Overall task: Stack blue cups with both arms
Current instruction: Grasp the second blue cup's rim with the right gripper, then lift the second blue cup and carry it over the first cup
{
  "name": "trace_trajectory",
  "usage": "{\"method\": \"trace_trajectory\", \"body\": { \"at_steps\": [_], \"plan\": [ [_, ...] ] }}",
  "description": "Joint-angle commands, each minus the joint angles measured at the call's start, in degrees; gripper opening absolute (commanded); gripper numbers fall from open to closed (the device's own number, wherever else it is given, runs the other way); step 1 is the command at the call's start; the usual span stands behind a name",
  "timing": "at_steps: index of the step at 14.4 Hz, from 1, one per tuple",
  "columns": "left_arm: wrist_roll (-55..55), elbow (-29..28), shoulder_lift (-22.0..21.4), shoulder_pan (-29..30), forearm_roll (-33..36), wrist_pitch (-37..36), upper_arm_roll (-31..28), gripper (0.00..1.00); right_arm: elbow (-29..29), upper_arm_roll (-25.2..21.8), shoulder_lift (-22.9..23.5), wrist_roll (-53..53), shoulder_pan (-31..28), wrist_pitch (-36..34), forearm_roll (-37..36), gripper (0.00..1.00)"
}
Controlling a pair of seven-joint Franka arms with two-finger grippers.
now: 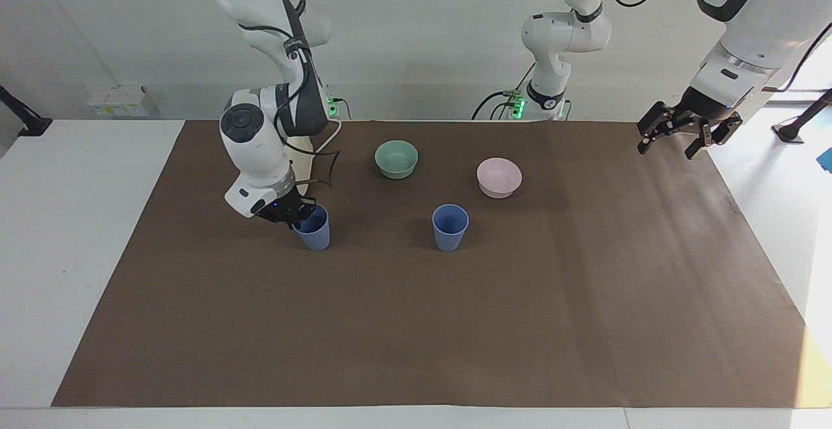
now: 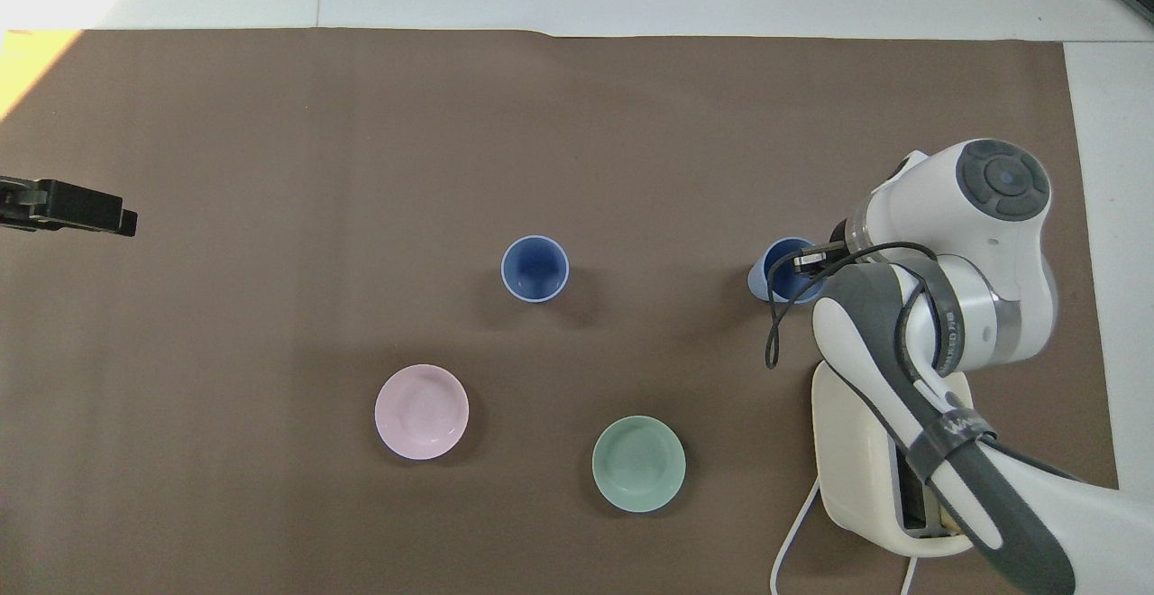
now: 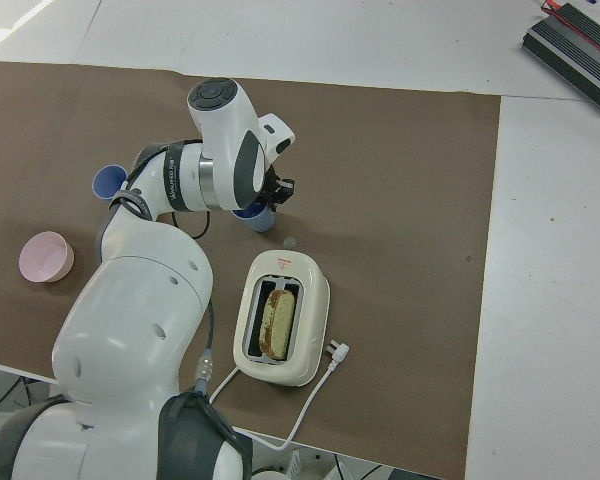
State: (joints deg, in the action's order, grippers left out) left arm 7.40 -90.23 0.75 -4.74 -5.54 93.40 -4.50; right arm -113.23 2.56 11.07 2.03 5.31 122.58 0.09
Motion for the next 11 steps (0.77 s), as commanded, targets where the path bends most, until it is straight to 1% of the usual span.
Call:
{"method": "trace_trajectory", "body": {
  "at_steps": [1,3,6,8,10,11],
  "plan": [
    [0.6,1.3,0.5,0.6,0.6,-1.2,0.5,1.00,2.6,-0.1,0.8,-1.1,0.0,-0.4,0.6,0.00],
    [0.6,1.3,0.5,0.6,0.6,-1.2,0.5,1.00,5.2,-0.1,1.0,-0.9,0.0,-1.9,2.2,0.00],
    [0.6,1.3,0.5,0.6,0.6,-1.2,0.5,1.00,11.0,0.0,1.4,0.4,0.6,-5.1,6.4,0.00],
    [0.5,1.3,0.5,0.6,0.6,-0.7,0.5,1.00,15.8,0.0,3.0,5.8,3.0,-7.2,6.0,0.00],
    [0.6,1.5,0.7,0.7,0.7,-0.6,0.5,1.00,20.7,-0.3,5.2,14.0,8.8,-9.8,4.7,0.00],
    [0.5,1.5,0.7,0.7,0.8,-0.6,0.5,1.00,22.2,-0.3,5.8,17.8,10.8,-10.3,3.4,0.00]
  ]
}}
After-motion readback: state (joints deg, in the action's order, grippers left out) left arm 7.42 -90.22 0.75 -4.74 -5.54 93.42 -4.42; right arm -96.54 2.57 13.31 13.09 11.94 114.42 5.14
